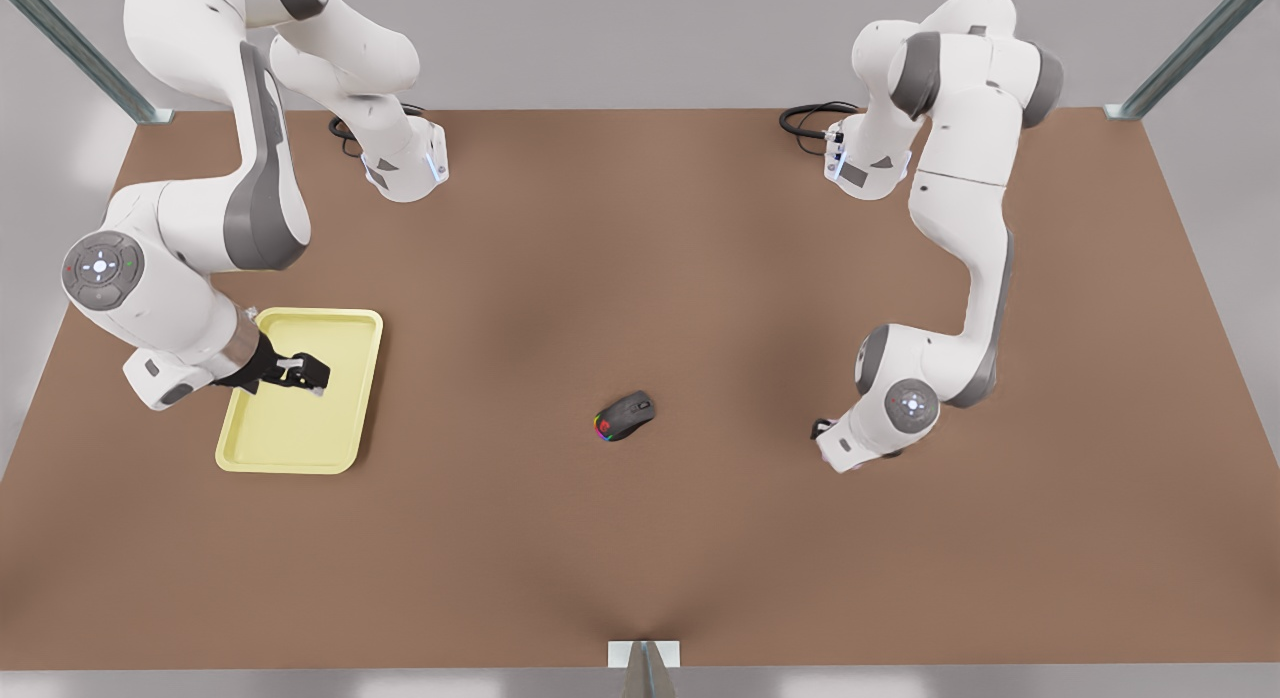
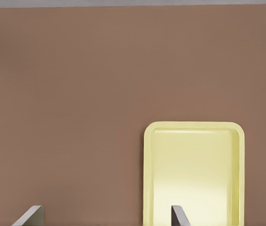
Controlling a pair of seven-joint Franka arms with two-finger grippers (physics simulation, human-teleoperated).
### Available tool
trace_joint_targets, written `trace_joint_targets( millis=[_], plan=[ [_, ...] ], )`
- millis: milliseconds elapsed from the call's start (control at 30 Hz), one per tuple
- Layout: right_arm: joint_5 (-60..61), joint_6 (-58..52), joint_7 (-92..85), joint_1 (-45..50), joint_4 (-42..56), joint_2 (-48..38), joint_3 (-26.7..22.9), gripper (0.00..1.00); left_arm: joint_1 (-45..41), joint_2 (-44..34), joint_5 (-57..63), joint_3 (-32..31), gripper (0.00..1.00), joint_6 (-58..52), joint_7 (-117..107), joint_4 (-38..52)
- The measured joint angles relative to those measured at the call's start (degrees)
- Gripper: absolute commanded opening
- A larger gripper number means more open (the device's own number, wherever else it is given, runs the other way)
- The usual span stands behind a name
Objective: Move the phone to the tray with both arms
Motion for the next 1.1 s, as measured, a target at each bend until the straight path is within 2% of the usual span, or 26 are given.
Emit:
trace_joint_targets(
  millis=[200, 333, 467, 600, 633, 700, 733, 800, 833, 867, 933, 1033, 1100],
  plan=[
    [0.0, 0.1, 0.0, 0.1, 0.1, 0.1, 0.0, 1.00, -23.4, 3.2, -4.1, -0.1, 0.79, -7.7, -15.9, 11.6],
    [0.0, 0.2, 0.0, 0.3, 0.0, 0.1, 0.0, 1.00, -31.5, 9.5, -6.4, -0.1, 0.80, -11.2, -26.5, 23.2],
    [0.0, 0.2, 0.0, 0.3, 0.0, 0.1, 0.0, 1.00, -35.0, 17.7, -7.5, -0.5, 0.80, -12.2, -35.8, 34.3],
    [0.0, 0.2, 0.0, 0.3, 0.0, 0.1, 0.0, 1.00, -36.7, 21.3, -8.0, -2.5, 0.81, -10.5, -43.3, 36.6],
    [0.0, 0.2, -0.1, 0.3, 0.0, 0.1, 0.0, 1.00, -37.0, 21.9, -8.0, -2.6, 0.88, -10.0, -44.9, 36.6],
    [0.0, 0.2, -0.1, 0.2, 0.1, 0.1, 0.0, 1.00, -37.2, 22.5, -8.2, -2.7, 0.91, -9.1, -47.8, 36.7],
    [0.0, 0.2, -0.1, 0.3, 0.1, 0.1, 0.0, 1.00, -37.2, 22.6, -8.2, -2.7, 1.00, -8.7, -49.2, 36.7],
    [0.0, 0.2, -0.1, 0.4, 0.1, 0.1, 0.0, 1.00, -36.9, 22.2, -8.1, -2.8, 0.99, -8.1, -51.4, 36.4],
    [0.0, 0.2, -0.1, 0.4, 0.1, 0.1, 0.0, 1.00, -34.7, 19.6, -8.1, -2.9, 0.97, -9.4, -51.7, 36.2],
    [-0.1, 0.2, -0.1, 0.4, 0.1, 0.1, 0.0, 1.00, -29.2, 13.6, -8.1, -2.9, 0.99, -13.7, -50.9, 36.1],
    [0.0, 0.3, 0.0, 0.4, 0.5, 0.8, 0.8, 1.00, -13.5, 1.4, -7.1, -1.9, 0.99, -25.5, -47.7, 36.2],
    [-1.6, 0.5, 0.2, 4.4, 2.5, 3.4, 4.1, 1.00, 5.3, -7.1, -2.0, -1.6, 1.00, -38.3, -40.2, 34.3],
    [-2.6, 0.7, 1.3, 8.6, 3.3, 5.6, 4.5, 1.00, 10.8, -21.0, 0.0, -3.9, 1.00, -38.2, -35.5, 13.1]
  ],
)
